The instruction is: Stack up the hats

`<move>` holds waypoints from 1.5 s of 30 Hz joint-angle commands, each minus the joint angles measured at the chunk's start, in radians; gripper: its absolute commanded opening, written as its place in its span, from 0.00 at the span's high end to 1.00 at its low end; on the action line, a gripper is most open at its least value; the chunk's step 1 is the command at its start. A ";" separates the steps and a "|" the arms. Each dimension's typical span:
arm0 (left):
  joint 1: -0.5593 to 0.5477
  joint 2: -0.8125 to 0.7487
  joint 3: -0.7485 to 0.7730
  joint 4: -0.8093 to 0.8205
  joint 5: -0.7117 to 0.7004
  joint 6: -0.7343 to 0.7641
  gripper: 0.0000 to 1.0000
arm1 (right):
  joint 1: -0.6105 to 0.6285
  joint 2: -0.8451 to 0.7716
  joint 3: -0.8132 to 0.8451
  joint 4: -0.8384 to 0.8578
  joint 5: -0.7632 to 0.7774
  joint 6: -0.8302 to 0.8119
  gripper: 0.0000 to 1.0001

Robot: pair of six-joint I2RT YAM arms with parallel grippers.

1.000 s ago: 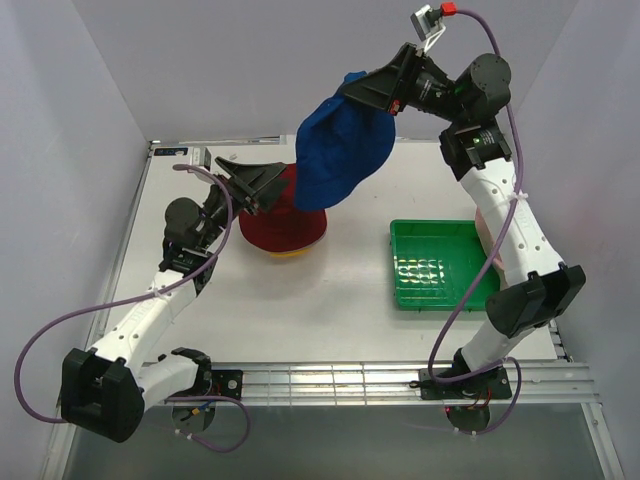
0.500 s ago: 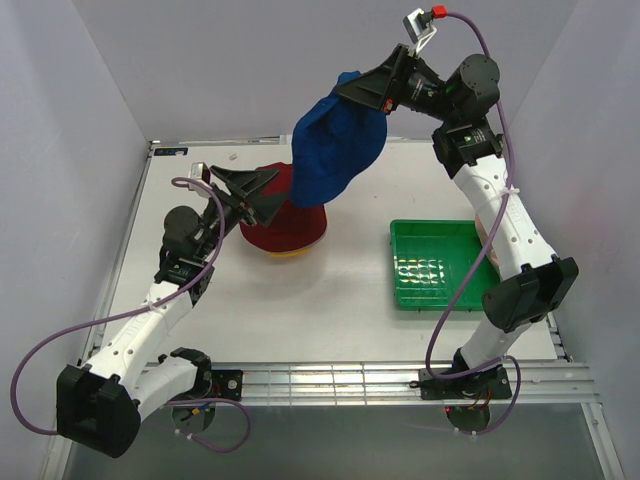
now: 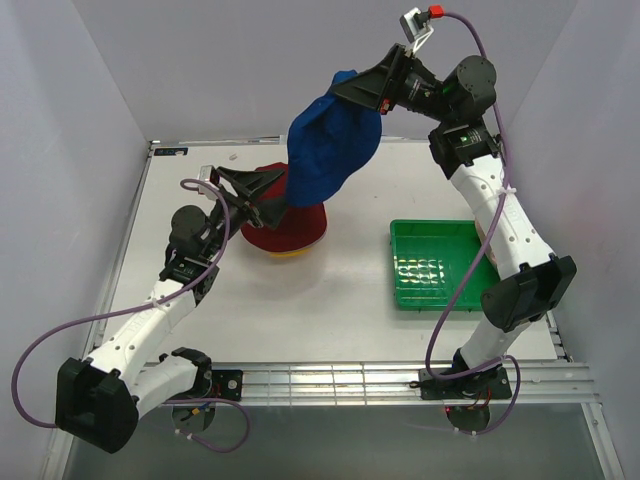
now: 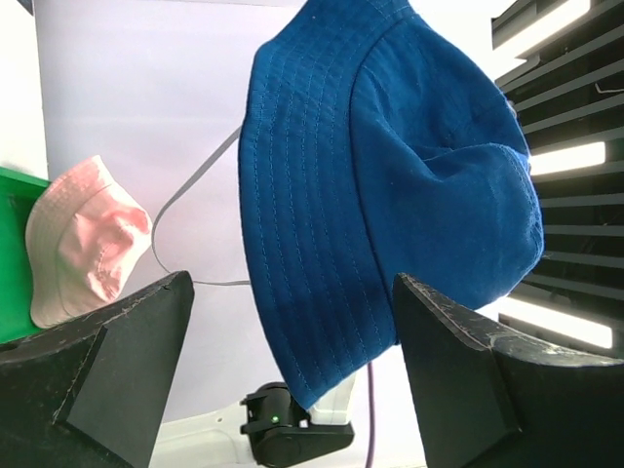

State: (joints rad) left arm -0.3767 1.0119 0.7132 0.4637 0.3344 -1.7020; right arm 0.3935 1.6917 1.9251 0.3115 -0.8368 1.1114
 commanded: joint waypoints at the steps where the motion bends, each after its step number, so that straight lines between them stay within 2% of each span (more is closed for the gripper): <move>1: -0.008 -0.010 0.006 0.023 -0.029 -0.028 0.07 | 0.005 -0.004 0.026 0.071 0.015 0.002 0.92; 8: -0.008 -0.025 -0.011 0.069 -0.063 -0.074 0.11 | 0.011 -0.012 -0.009 0.083 0.018 -0.004 0.92; 15: -0.008 -0.026 -0.014 0.110 -0.086 -0.097 0.23 | 0.011 -0.043 -0.066 0.093 0.019 -0.018 0.92; 19: -0.008 -0.041 -0.018 0.112 -0.106 -0.096 0.35 | 0.011 -0.058 -0.103 0.087 0.021 -0.033 0.92; 20: -0.008 -0.044 -0.020 0.113 -0.110 -0.096 0.43 | 0.013 -0.061 -0.107 0.087 0.021 -0.036 0.92; 22: -0.008 -0.050 -0.024 0.115 -0.118 -0.096 0.47 | 0.011 -0.067 -0.121 0.086 0.019 -0.041 0.92; 23: -0.008 -0.052 -0.027 0.116 -0.127 -0.096 0.53 | 0.011 -0.070 -0.126 0.087 0.018 -0.042 0.92; 32: 0.030 -0.038 -0.031 0.113 -0.133 -0.053 0.76 | 0.011 -0.078 -0.140 -0.024 0.013 -0.134 0.92; 36: 0.119 0.000 -0.031 0.113 -0.034 -0.041 0.87 | 0.013 -0.063 -0.158 -0.100 0.007 -0.192 0.92; 41: 0.229 0.109 -0.028 0.197 0.096 -0.012 0.90 | 0.028 -0.018 -0.195 -0.129 0.008 -0.242 0.92; 45: 0.268 0.215 -0.014 0.291 0.193 -0.013 0.96 | 0.053 0.037 -0.144 -0.207 0.034 -0.297 0.92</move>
State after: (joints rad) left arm -0.1322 1.1763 0.6937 0.6659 0.4217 -1.7355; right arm 0.4244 1.6978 1.7382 0.1513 -0.8135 0.8856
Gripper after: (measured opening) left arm 0.129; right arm 0.080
